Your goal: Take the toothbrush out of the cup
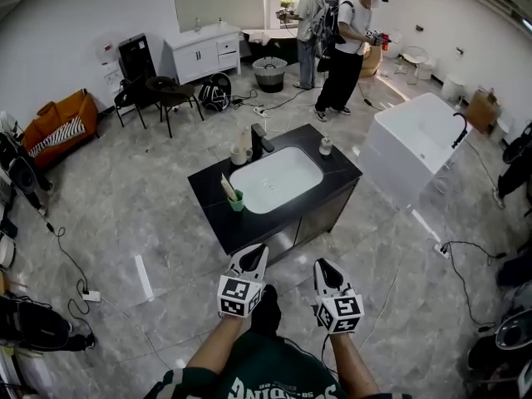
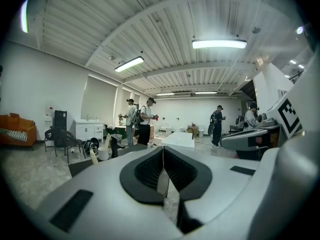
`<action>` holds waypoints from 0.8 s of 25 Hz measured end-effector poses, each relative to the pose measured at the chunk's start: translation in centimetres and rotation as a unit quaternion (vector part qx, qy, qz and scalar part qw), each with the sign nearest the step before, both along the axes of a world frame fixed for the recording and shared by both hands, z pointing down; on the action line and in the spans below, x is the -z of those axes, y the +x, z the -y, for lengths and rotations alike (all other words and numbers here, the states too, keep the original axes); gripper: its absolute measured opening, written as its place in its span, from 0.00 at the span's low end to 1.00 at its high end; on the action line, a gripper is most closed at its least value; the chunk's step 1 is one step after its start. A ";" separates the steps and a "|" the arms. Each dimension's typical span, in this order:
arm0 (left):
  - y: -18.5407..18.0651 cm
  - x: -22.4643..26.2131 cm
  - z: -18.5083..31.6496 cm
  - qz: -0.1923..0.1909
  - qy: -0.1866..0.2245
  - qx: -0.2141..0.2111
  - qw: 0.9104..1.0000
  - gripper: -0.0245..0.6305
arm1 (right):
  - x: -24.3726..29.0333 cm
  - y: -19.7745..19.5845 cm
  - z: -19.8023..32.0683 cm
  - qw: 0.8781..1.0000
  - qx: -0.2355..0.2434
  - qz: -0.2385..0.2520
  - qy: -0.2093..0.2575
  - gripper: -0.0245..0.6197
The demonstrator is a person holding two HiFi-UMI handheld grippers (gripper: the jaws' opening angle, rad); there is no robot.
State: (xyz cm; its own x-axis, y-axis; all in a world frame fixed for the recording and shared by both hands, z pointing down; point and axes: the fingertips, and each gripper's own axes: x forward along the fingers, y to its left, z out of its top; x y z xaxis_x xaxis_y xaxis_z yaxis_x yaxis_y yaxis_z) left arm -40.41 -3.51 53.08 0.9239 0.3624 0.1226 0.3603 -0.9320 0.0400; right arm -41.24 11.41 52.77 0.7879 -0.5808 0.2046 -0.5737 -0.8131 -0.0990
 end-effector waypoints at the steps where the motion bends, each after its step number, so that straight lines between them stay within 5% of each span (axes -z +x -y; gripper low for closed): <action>1: 0.6 -0.1 -0.2 -0.001 -0.001 -0.001 1.000 0.06 | -0.1 0.5 -0.2 1.000 -0.001 -0.001 -0.001 0.10; 9: 8.1 -1.0 -2.0 -0.004 -0.008 -0.012 1.000 0.06 | -1.2 7.3 -1.0 1.000 0.002 0.001 -0.008 0.10; 20: 23.1 -1.6 -0.3 0.009 -0.009 0.013 1.000 0.06 | -1.4 23.2 2.1 0.999 0.047 0.010 -0.008 0.10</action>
